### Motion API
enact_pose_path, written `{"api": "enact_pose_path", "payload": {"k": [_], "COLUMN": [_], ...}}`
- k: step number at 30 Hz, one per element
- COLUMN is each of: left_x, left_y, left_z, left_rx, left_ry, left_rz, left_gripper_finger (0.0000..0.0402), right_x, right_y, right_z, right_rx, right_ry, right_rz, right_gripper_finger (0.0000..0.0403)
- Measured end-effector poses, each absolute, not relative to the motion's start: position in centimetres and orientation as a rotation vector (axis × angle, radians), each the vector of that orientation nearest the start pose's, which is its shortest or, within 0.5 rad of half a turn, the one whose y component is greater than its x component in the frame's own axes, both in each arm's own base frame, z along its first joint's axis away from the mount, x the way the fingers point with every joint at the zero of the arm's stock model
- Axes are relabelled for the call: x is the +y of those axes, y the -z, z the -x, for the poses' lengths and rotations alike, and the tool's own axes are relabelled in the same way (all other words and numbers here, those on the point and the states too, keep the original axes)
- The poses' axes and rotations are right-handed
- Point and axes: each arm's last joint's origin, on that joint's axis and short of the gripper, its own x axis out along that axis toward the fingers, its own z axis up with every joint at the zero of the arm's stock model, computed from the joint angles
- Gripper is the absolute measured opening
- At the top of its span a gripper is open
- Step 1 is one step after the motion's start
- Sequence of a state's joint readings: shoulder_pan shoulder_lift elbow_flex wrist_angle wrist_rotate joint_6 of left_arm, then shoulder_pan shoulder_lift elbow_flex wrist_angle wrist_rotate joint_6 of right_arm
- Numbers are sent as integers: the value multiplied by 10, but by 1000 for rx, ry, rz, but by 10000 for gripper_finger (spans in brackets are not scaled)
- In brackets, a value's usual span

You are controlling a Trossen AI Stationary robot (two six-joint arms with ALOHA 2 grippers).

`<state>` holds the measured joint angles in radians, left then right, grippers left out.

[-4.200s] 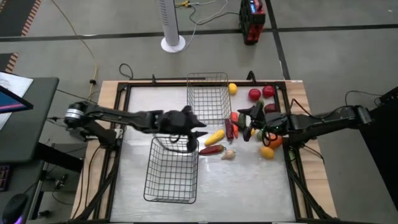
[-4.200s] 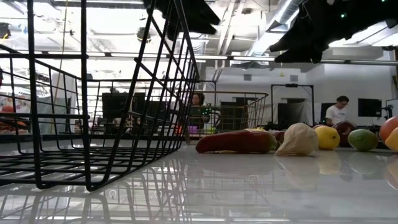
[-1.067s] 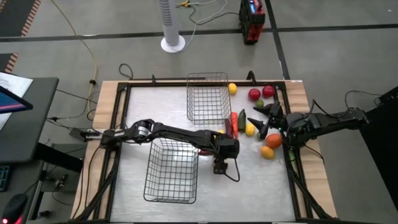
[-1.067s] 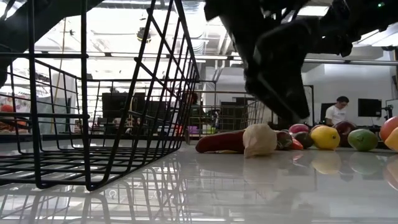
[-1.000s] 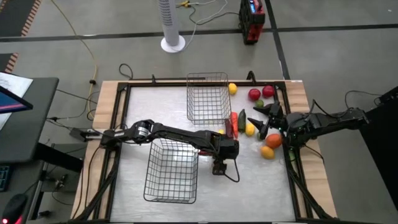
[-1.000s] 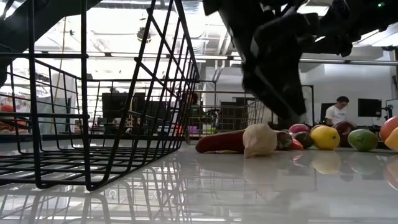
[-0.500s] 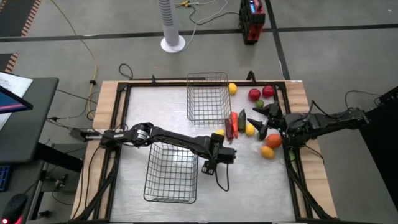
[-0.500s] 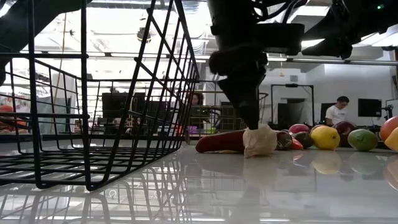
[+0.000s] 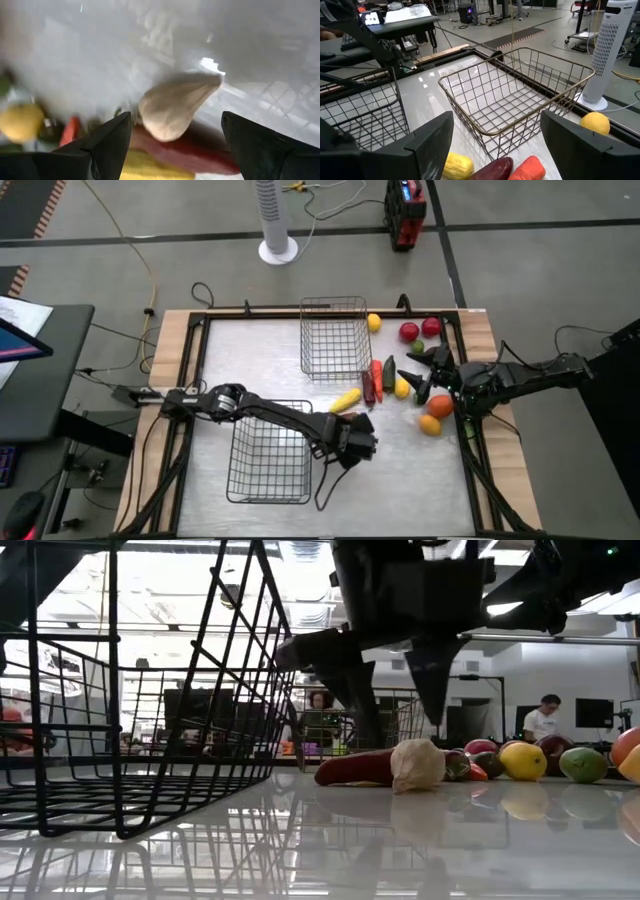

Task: Sort produce into baskets
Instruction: Put the garlic into the gold wire basket

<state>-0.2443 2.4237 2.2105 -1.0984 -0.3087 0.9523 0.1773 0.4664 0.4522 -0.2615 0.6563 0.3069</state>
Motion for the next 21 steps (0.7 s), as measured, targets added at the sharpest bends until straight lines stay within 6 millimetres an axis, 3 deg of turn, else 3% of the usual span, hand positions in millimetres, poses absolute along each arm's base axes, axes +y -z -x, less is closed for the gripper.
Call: {"api": "enact_pose_path", "payload": {"k": [10, 21], "left_x": [-94, -92], "left_y": [-179, -179], "left_z": [-490, -493], "left_rx": [1070, 1013], "left_ry": [868, 922], "left_rz": [-1411, -1480], "left_gripper_finger": [297, 297], "right_x": [4, 5], "right_y": [-252, -250], "right_z": [-121, -126], "right_rx": [191, 210], "right_ry": [513, 515], "right_rz": [-197, -188], "right_gripper_finger": [325, 325]}}
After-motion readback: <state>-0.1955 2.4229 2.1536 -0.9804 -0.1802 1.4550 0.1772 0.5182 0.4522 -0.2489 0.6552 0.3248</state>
